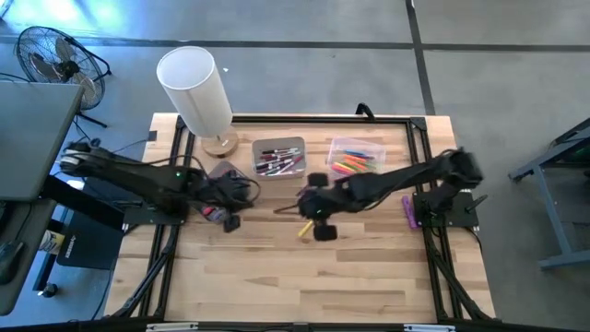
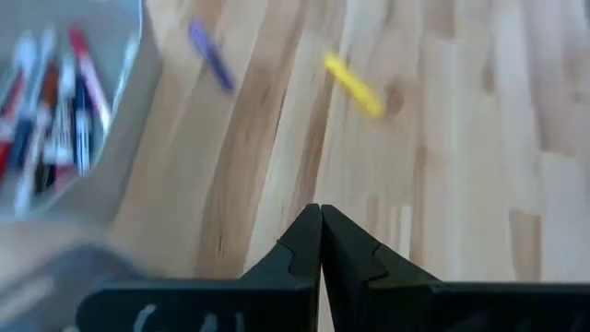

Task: Pick & Place Markers
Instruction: Put the yellow pen into the transparent bin

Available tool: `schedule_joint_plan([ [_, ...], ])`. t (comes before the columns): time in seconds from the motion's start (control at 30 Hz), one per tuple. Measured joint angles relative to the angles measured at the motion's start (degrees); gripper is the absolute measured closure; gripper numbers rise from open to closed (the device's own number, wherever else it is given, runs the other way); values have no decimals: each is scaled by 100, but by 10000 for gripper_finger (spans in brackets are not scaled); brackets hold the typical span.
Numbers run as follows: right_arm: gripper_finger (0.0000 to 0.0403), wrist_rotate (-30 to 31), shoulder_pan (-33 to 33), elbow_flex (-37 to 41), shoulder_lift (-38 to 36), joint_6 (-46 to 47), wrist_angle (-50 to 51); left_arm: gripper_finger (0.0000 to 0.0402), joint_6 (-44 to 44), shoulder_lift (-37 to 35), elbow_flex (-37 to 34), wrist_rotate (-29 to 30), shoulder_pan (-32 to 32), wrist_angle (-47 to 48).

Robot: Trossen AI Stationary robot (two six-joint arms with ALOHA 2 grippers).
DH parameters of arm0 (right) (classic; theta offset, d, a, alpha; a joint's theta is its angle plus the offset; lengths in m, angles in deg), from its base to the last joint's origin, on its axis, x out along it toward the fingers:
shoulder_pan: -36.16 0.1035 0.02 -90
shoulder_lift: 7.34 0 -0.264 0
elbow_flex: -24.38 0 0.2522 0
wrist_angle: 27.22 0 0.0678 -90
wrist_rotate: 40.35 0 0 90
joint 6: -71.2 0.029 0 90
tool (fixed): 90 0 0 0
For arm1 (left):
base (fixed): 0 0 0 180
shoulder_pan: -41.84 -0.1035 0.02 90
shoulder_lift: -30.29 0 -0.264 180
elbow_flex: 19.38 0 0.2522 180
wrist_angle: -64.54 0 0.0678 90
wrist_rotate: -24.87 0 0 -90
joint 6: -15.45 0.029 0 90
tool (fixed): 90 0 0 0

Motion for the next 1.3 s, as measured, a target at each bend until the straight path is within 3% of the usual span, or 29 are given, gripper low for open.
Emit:
schedule_joint_plan([
  [0.23,313,-585,147,-1162,1429,-244,839,401,388,-997,-330,-70,2,188],
  [0.4,281,-789,185,-1359,2037,-377,997,402,387,-1523,-495,-263,0,193],
  [0.87,277,-630,105,-1366,2686,-840,1310,401,516,-1727,-474,-397,0,101],
  [1.0,288,-551,90,-1378,2751,-1001,1345,401,515,-1664,-474,-396,0,101],
  [1.2,375,-638,58,-1376,2767,-708,1367,400,515,-1592,-472,-394,0,86],
  [1.3,378,-824,12,-1376,2767,-413,1374,400,513,-1589,-472,-394,0,87],
])
